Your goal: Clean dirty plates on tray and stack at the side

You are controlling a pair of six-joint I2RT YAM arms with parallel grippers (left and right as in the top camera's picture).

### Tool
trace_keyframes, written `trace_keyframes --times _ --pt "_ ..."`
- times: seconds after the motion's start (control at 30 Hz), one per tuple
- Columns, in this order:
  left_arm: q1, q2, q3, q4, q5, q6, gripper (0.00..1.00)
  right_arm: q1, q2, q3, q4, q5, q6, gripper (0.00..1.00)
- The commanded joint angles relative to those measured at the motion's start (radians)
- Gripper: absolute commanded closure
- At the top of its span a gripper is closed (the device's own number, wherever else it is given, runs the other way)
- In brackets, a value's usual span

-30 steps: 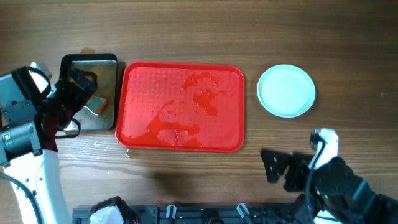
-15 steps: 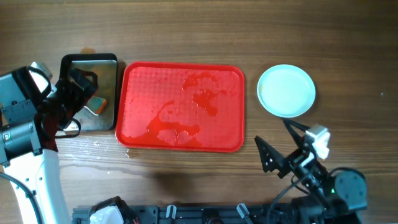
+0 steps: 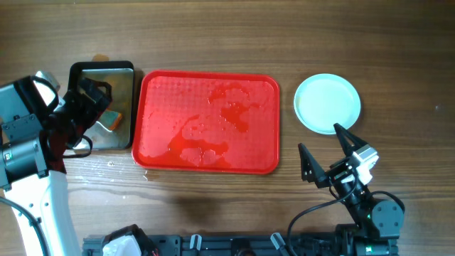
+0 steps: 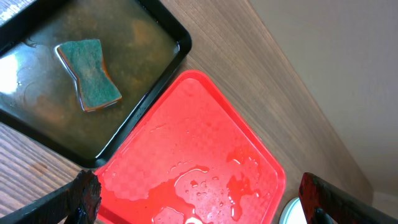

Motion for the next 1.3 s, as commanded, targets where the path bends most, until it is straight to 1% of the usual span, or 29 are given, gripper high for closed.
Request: trace_keyframes --times 0.0,0.1,0.13,0.17,0.27,0.33,0.37,0.43,1.27 --pt "-0.005 0.004 0.001 0.002 0.012 -0.002 0.0 -0.005 -0.014 -0.02 -0.006 0.023 -0.127 0.0" --pt "-0.005 0.004 0.001 0.002 0.012 -0.002 0.0 -0.005 -0.014 -0.02 -0.071 0.109 -0.157 0.0" --pt "-0.005 0.004 0.001 0.002 0.012 -0.002 0.0 -0.005 -0.014 -0.02 -0.146 0.17 -0.136 0.0" --pt "-0.005 0.004 0.001 0.002 0.012 -0.002 0.0 -0.005 -0.014 -0.019 -0.162 0.218 -0.093 0.0" --pt "-0.005 0.004 0.001 0.002 0.012 -0.002 0.0 -0.008 -0.014 -0.019 -0.172 0.318 -0.084 0.0" --pt "-0.005 0.004 0.001 0.003 0.012 -0.002 0.0 -0.008 -0.014 -0.019 -0.179 0.41 -0.051 0.0" --pt "-0.005 0.004 0.001 0.003 0.012 -0.002 0.0 -0.008 -0.014 -0.019 -0.179 0.423 -0.072 0.0" --pt "-0.005 0.004 0.001 0.002 0.012 -0.002 0.0 -0.008 -0.014 -0.019 -0.18 0.408 -0.148 0.0" --pt "-0.005 0.004 0.001 0.002 0.012 -0.002 0.0 -0.008 -0.013 -0.019 -0.178 0.401 -0.143 0.0"
